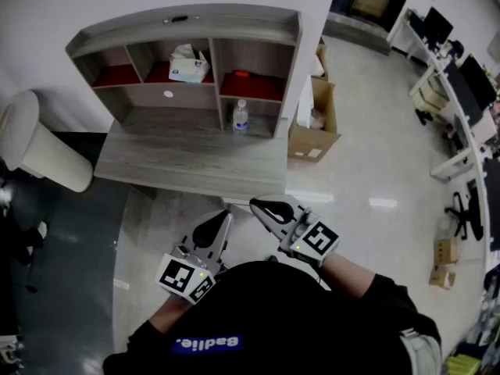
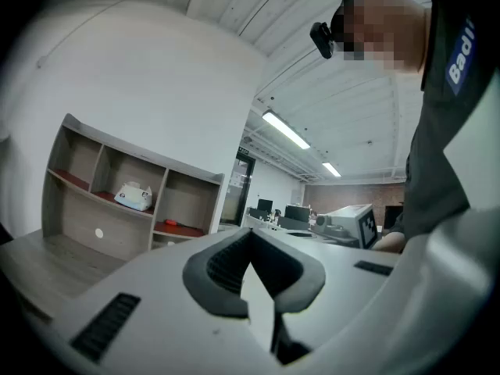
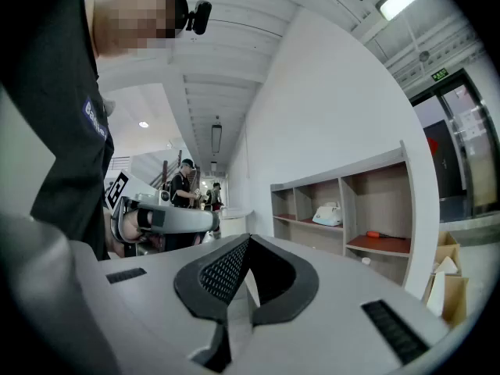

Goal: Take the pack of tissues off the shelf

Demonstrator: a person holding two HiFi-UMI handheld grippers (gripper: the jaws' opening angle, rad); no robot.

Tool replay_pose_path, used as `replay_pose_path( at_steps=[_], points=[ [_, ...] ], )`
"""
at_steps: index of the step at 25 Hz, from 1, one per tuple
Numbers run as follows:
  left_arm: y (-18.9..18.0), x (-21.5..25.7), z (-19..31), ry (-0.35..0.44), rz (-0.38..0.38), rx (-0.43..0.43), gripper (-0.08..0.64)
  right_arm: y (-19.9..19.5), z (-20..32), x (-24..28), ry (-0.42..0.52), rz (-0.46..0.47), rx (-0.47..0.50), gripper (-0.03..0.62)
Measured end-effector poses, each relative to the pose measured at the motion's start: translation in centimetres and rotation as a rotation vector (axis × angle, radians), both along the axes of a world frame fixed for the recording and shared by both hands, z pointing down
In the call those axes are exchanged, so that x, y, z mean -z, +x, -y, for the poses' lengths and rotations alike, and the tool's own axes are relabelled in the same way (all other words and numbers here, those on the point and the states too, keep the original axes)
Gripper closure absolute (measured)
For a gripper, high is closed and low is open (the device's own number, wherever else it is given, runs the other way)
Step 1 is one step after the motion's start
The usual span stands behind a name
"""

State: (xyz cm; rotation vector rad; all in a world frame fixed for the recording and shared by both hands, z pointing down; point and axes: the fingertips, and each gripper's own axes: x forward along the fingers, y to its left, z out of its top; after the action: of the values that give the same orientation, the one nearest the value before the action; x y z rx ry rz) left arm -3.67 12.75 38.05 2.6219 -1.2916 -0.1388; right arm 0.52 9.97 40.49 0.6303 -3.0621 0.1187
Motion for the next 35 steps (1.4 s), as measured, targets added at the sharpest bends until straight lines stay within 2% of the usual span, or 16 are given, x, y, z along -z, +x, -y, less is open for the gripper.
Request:
replay_pose_path(
  at_steps=[15, 21, 35],
  points=[
    [0.0, -0.2, -0.3, -0.002, 0.002, 0.022, 0.558, -0.1, -0.2, -0.3, 0.003, -0.003, 0.024, 0.563],
    [-0.1, -0.2, -0.1, -0.003, 0.007, 0.031, 0.558, -0.2, -0.4, 0.0, -0.013, 0.025, 0.043, 0.563],
    [3.4, 0.8, 1.1, 0.023, 0.032, 0.065, 0.558, 3.7, 0.9, 0.1, -0.012, 0.026, 0.071, 0.563]
  ],
)
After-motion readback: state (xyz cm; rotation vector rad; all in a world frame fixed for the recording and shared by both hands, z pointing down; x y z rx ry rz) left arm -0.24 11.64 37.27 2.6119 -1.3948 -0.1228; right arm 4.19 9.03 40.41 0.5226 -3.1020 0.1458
